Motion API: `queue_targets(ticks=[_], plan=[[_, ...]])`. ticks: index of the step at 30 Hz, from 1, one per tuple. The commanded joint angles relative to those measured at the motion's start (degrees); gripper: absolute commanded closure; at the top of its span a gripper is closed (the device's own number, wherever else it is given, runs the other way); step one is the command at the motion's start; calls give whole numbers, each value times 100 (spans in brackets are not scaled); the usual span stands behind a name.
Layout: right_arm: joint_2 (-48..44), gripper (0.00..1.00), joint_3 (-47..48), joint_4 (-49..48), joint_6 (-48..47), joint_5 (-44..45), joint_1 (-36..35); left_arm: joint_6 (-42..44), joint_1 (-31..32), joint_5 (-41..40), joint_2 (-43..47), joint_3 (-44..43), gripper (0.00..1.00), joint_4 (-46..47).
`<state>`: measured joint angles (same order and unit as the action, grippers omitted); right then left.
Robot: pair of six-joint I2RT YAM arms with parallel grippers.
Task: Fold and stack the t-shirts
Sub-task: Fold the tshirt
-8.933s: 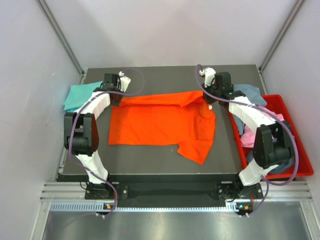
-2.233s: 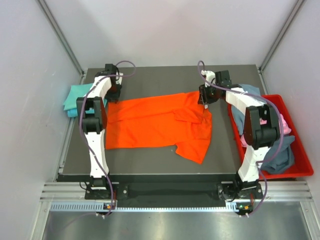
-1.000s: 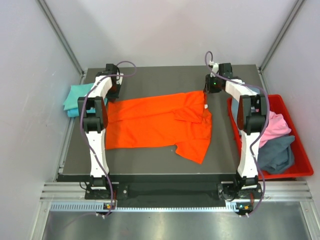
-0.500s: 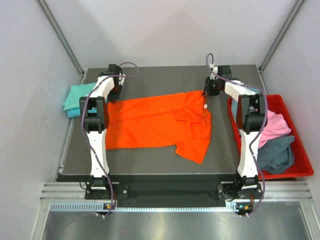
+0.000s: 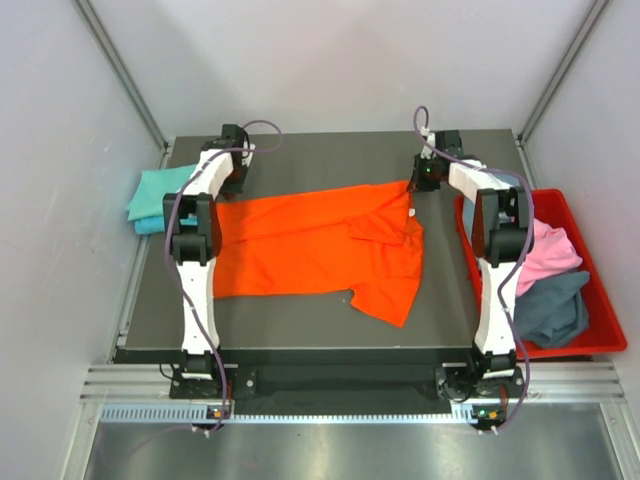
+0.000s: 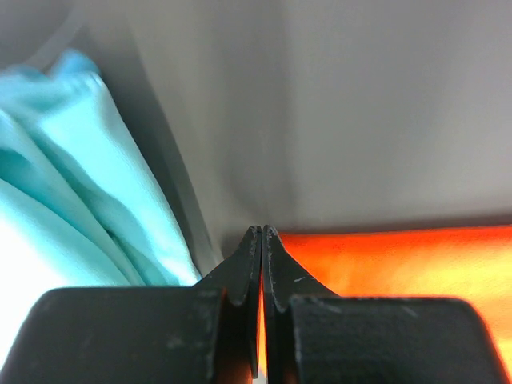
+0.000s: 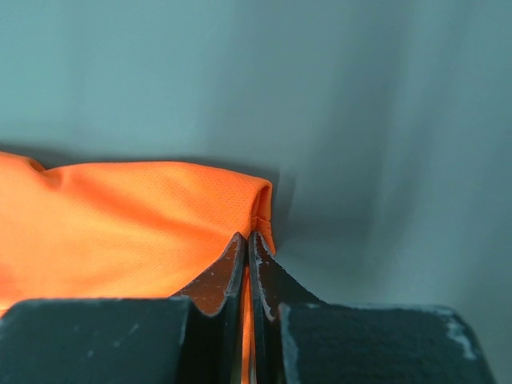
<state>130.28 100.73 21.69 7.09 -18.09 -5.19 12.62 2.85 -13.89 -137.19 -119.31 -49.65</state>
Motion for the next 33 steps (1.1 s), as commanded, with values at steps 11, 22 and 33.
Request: queue_targets(ticks=[11,22,33], plan=[[7,100,228,-174,29,288,62,65,93,-561,-81,-586,65,166],[-46,100,105,-183,29,262,36,-137,-127,-237,614,-84,49,-405],[-20,100,263,-201,38,455,53,-181,-127,-88,421,-40,51,-608]])
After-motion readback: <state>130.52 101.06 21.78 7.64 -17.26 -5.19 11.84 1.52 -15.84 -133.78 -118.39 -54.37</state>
